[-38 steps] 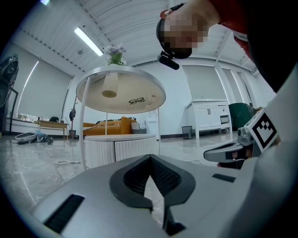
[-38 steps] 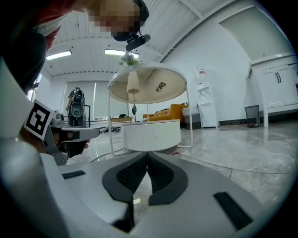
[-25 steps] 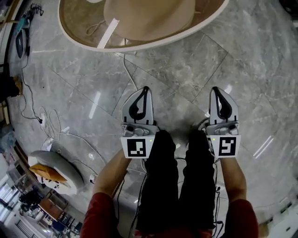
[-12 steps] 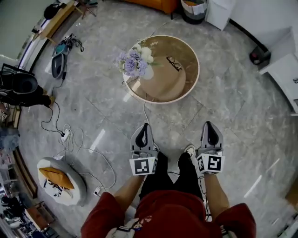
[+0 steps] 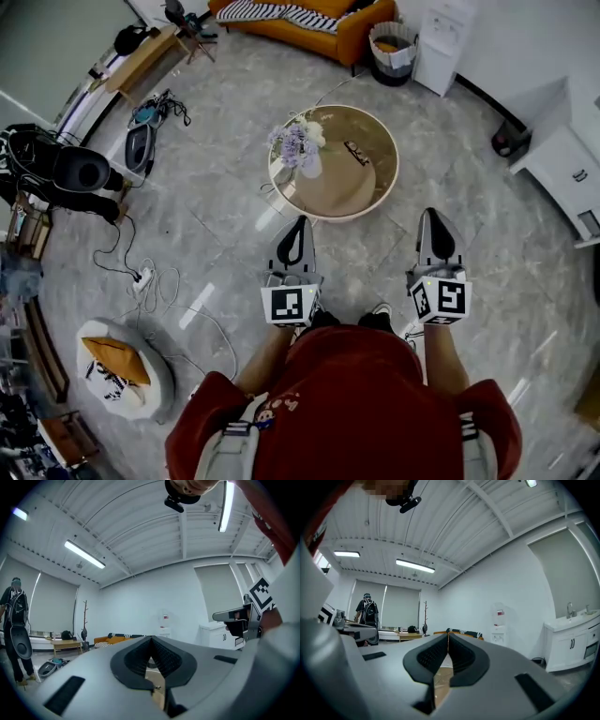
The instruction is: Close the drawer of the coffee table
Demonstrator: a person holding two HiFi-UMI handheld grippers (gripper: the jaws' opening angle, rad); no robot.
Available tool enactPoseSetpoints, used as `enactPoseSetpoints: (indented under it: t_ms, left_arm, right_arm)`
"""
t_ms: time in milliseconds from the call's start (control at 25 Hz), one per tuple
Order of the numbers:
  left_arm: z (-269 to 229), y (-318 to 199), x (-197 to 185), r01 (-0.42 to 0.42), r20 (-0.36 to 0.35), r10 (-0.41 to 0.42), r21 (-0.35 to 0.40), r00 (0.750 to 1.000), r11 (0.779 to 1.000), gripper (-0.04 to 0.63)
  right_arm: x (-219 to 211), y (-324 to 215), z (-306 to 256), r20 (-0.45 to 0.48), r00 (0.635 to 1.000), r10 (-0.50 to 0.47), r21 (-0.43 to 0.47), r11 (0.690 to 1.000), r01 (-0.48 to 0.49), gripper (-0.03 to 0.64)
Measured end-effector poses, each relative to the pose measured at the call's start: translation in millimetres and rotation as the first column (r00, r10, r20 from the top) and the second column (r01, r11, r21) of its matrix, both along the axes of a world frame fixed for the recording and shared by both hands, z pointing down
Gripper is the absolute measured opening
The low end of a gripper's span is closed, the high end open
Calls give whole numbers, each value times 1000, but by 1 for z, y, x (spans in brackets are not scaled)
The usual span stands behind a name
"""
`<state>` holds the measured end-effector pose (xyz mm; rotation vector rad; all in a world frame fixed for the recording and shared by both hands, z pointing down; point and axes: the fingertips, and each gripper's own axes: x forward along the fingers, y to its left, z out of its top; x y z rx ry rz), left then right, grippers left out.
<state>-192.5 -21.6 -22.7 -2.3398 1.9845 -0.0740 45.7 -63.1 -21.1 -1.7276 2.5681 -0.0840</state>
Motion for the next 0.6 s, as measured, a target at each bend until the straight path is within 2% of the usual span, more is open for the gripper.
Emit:
enactPoseSetpoints:
  t_ms: [200,320,400,600]
  left_arm:
    - [-16,-3,-8,16,-10,-16,15,1000,1000,9]
    - [-29,-6,-10,21,7,-21,47,1000,999,9]
    - [-23,-4,-13,37,24,-38,25,999,999,9]
    - [-21,-4,-11,42,36,-43,29,998,999,9]
  right_arm:
    - [-6,-4,-23,0,1000,-10,62,998,9,23]
    - [-9,-7,-23,-12,1000,-21,65,998,21,23]
    - [-10,-8,-20,-26,999,-27,65,997,28,23]
    - [-8,-10,-17,-45,999,-25,72,997,29,23]
